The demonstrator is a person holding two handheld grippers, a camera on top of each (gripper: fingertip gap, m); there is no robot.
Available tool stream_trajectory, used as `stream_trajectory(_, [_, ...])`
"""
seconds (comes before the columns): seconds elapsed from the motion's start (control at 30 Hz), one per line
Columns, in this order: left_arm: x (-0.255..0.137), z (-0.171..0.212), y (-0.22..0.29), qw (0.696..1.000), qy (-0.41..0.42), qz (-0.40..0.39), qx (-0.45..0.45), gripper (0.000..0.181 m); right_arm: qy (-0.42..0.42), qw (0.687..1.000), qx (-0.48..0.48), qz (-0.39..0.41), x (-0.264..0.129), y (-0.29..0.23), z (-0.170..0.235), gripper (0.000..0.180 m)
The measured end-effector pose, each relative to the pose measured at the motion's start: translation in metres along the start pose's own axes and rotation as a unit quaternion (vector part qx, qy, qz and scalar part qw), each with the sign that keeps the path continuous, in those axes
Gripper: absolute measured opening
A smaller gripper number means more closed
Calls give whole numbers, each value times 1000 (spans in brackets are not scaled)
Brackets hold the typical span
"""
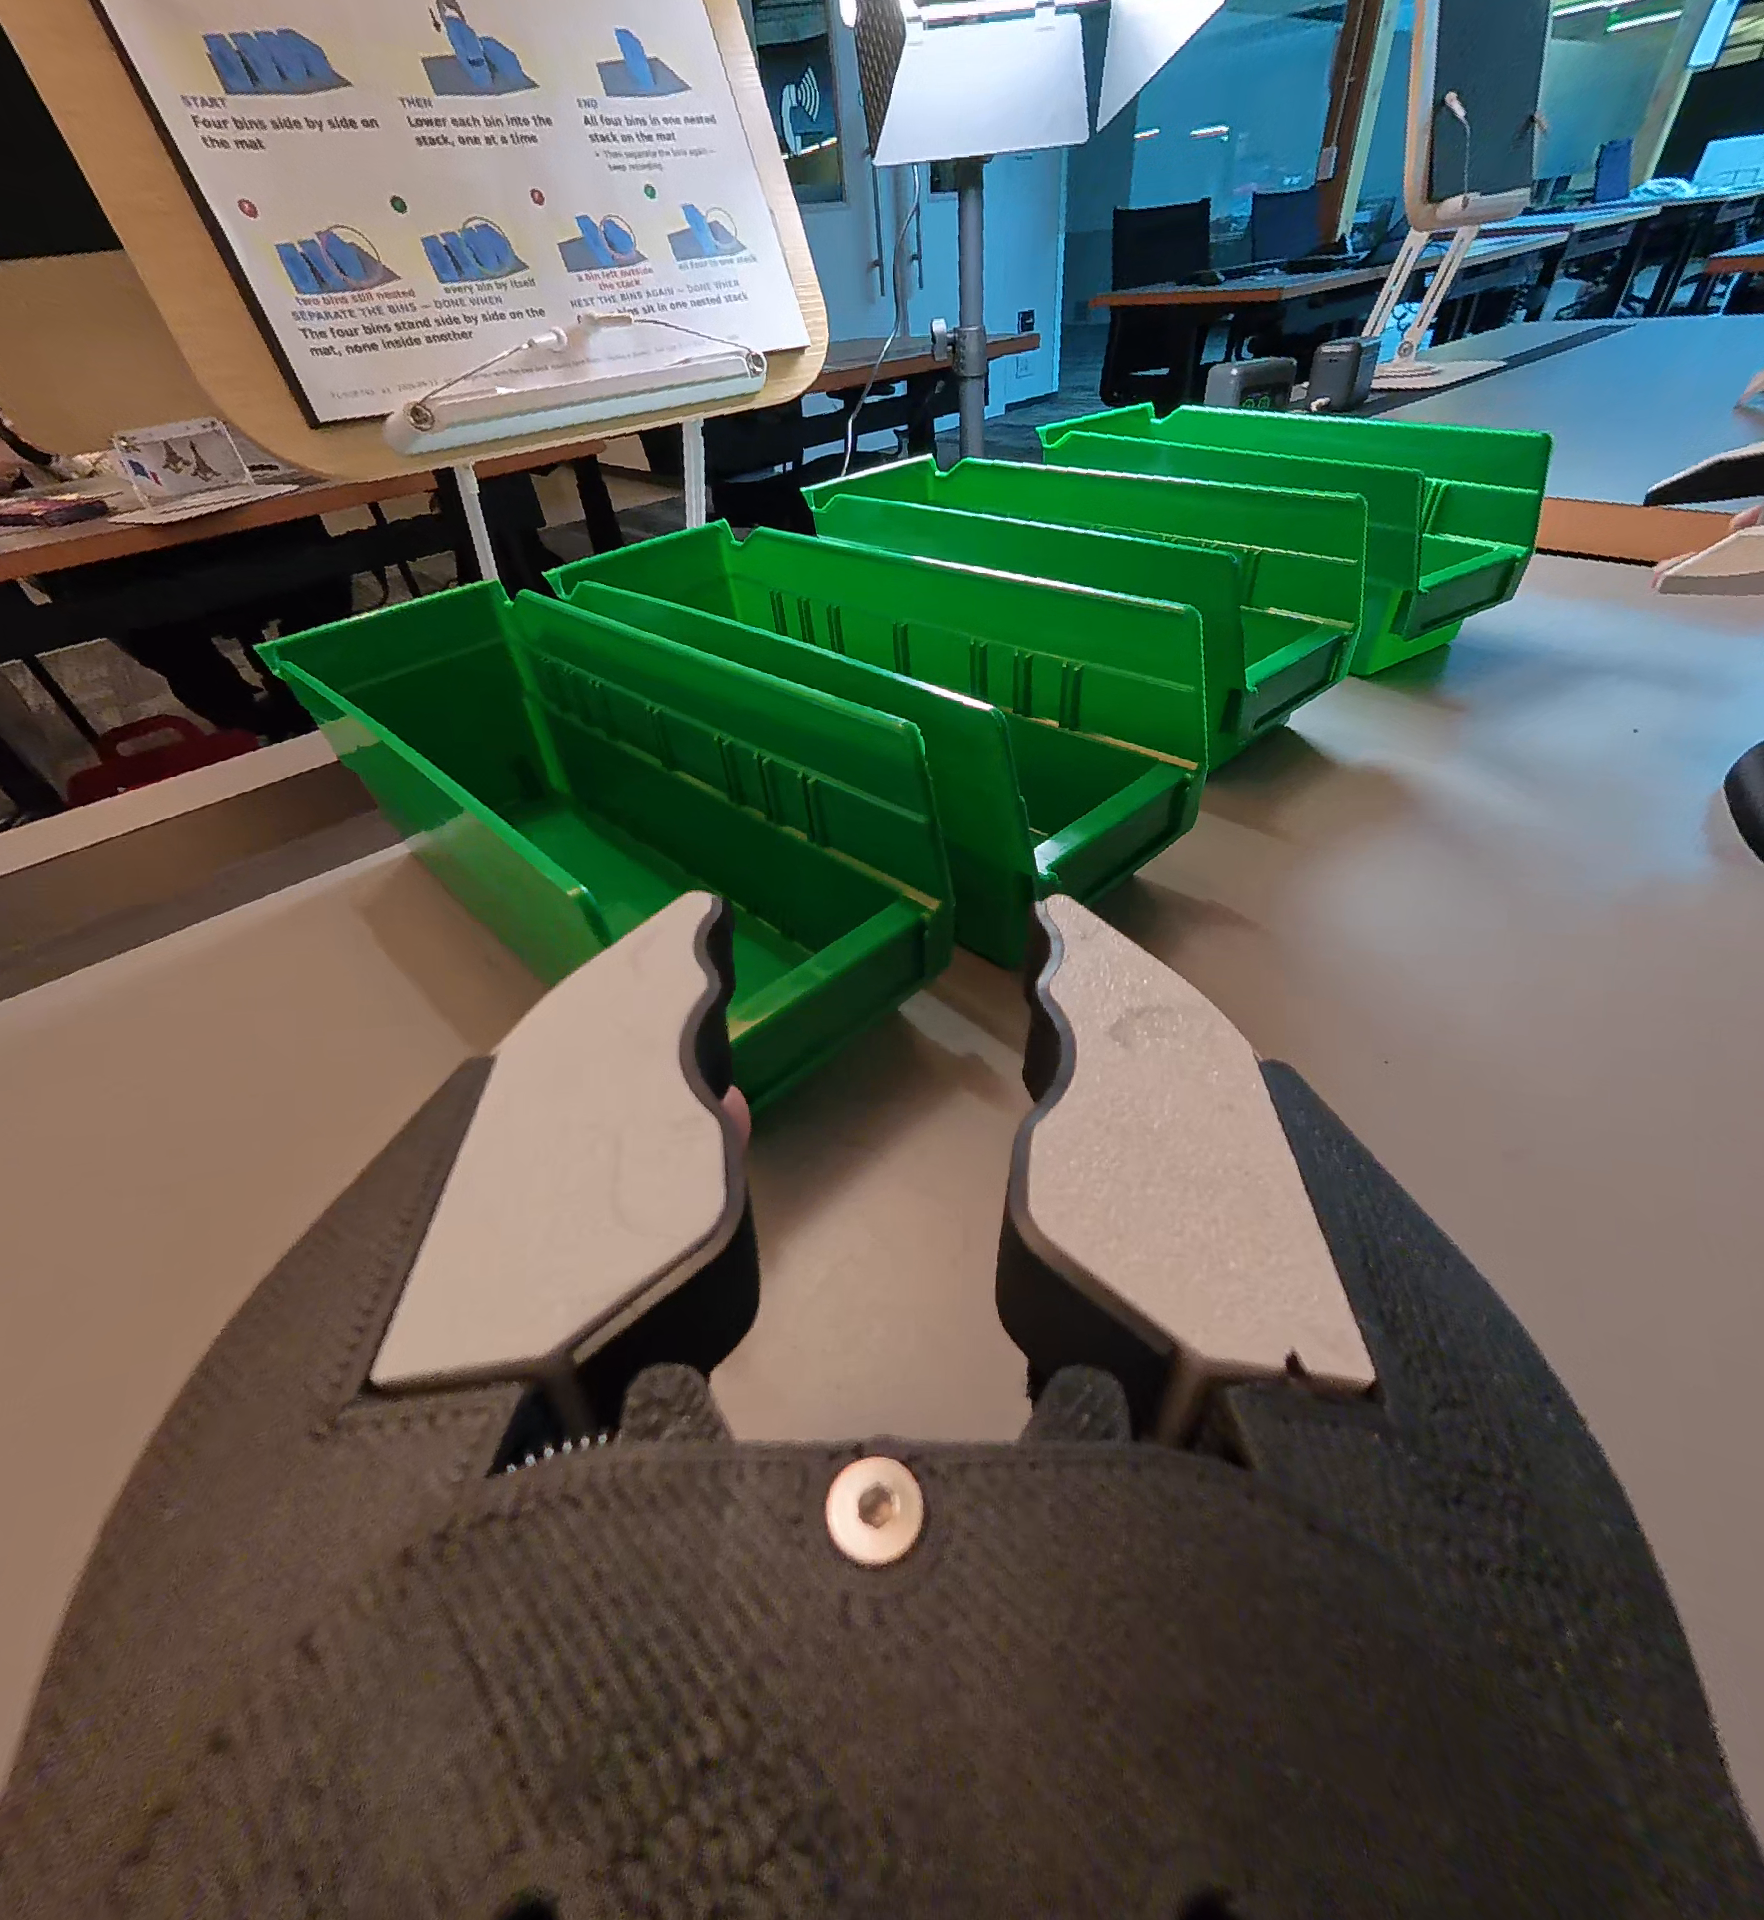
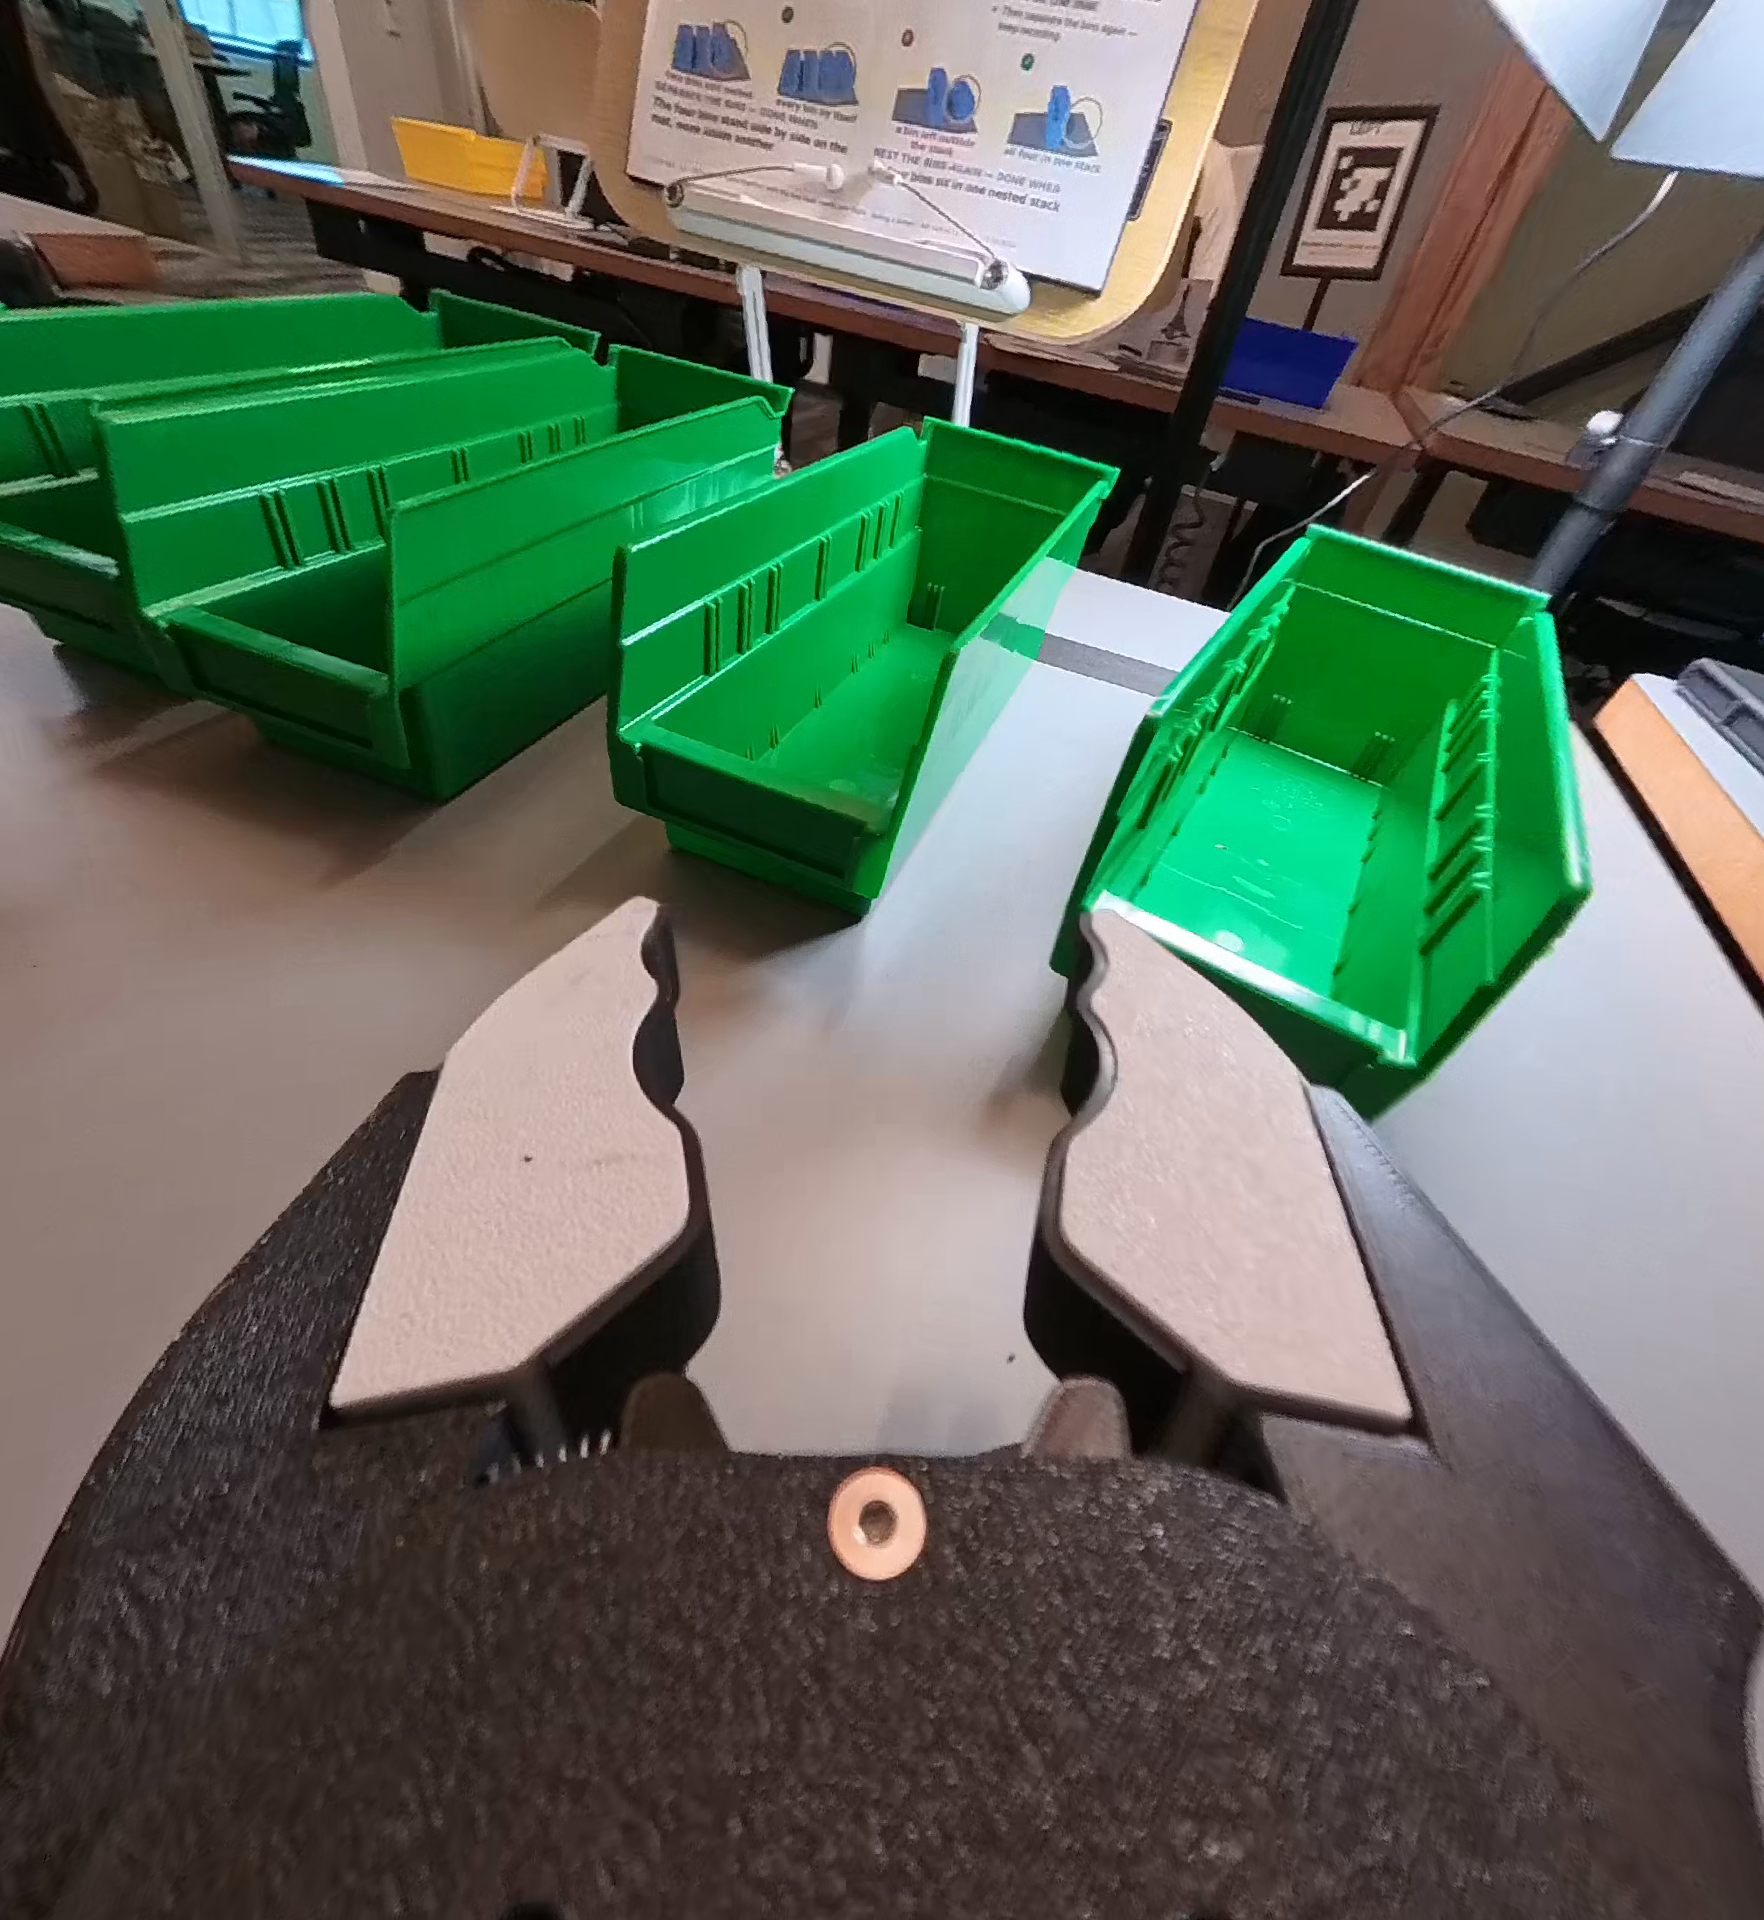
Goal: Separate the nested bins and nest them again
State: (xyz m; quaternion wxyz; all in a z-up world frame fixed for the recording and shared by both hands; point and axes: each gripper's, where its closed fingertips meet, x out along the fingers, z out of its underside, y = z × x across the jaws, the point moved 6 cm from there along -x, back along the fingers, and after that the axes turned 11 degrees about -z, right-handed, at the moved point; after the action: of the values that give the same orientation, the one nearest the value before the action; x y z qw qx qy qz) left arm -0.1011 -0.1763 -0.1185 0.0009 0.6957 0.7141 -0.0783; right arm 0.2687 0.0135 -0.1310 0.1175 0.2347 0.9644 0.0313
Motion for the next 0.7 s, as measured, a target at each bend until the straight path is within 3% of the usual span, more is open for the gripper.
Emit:
stream_trajectory(0.1, [3, 4, 1, 1000, -12, 7, -2, 54, -24, 999, -45, -1, 4, 18, -5, 65])
stream_trajectory(0.2, [4, 5, 1, 1000, -15, 10, -4, 54, -129, 982, -138, -13, 16, 47, -3, 56])
stream_trajectory(0.3, [4, 4, 0, 1000, -12, 8, -4, 54, -239, 937, -255, -14, 33, 81, 6, 53])
stream_trajectory(0.4, [4, 5, -1, 1000, -15, 5, -3, 54, -341, 882, -318, -69, 49, 95, 21, 53])
stream_trajectory(0.6, [7, 7, -1, 1000, -22, 9, -3, 54, -445, 791, -404, -112, 69, 105, 40, 51])
stream_trajectory(0.67, [7, 8, 0, 1000, -22, 10, -2, 54, -455, 777, -421, -104, 75, 112, 49, 31])
stream_trajectory(0.7, [6, 7, 0, 1000, -21, 10, -1, 54, -448, 778, -428, -106, 77, 114, 49, 31])
